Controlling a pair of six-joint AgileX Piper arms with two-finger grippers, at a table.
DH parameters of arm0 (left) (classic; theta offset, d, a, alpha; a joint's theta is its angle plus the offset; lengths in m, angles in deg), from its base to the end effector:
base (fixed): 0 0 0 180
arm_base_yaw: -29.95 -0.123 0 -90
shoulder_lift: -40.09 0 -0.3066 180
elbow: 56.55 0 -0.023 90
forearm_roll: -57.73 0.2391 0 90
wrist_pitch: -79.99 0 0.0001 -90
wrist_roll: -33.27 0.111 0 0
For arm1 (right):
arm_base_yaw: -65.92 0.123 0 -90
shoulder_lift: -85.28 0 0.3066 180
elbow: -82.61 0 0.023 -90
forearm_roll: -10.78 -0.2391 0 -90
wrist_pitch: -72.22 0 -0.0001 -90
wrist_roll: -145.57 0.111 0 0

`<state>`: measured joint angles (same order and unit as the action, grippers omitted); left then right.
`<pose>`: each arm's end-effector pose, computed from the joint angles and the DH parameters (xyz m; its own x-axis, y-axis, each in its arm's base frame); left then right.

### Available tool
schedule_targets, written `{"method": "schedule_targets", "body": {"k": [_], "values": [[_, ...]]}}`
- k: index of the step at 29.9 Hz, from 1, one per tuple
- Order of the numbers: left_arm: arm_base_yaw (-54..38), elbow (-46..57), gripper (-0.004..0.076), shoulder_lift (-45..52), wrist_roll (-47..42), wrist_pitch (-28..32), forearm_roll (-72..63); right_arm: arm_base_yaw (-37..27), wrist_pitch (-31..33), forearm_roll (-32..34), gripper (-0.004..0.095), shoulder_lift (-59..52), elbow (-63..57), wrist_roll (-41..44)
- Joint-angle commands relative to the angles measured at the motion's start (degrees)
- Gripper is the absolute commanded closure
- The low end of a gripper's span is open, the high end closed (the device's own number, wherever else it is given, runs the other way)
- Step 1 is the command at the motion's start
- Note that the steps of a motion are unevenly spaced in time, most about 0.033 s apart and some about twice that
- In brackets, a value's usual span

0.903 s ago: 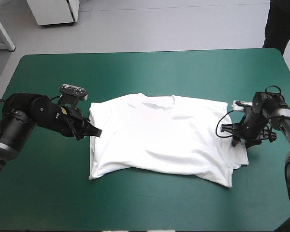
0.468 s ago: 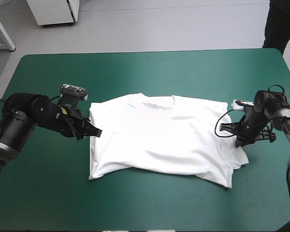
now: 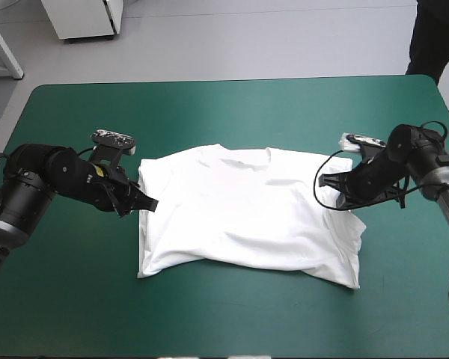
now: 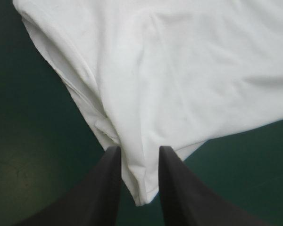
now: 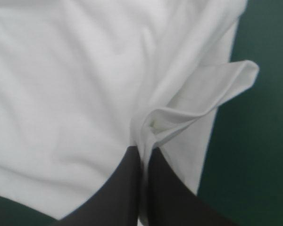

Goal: Fold the cloth

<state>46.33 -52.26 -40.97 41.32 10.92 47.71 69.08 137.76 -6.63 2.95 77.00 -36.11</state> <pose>0.2218 -0.0840 0.3696 -0.8338 0.3247 -0.4464 0.4121 0.9042 -0.1120 0.2993 0.0468 0.2899 -0.9821 0.0418 -0.1839 -0.0128 0.9582 0.2859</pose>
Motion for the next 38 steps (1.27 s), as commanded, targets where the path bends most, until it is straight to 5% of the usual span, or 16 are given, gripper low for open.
{"method": "schedule_targets", "body": {"k": [1, 19, 22, 29, 38], "values": [[0.0, -1.8, 0.0522, 1.7, -0.3, 2.0, -1.2, 3.8, -1.1, -3.5, 0.0925, -1.3, 1.7, -2.3], [0.0, -1.8, 0.0522, 1.7, -0.2, 3.0, -1.3, 8.3, -4.9, -7.7, 0.092, 12.7, 1.7, -3.0], [0.0, -1.8, 0.0522, 1.7, -0.2, 3.1, -1.3, 8.3, -4.5, -8.8, 0.0833, 12.0, 1.9, -3.1], [0.0, -1.8, 0.0522, 1.7, -0.4, 3.6, -1.3, 8.3, 2.9, -6.4, 0.0412, 10.6, 8.3, -3.1], [0.0, -1.8, 0.0522, 1.7, -0.4, 3.6, -1.3, 8.3, 4.2, -1.2, 0.0439, 2.4, 12.7, 0.1]]}}
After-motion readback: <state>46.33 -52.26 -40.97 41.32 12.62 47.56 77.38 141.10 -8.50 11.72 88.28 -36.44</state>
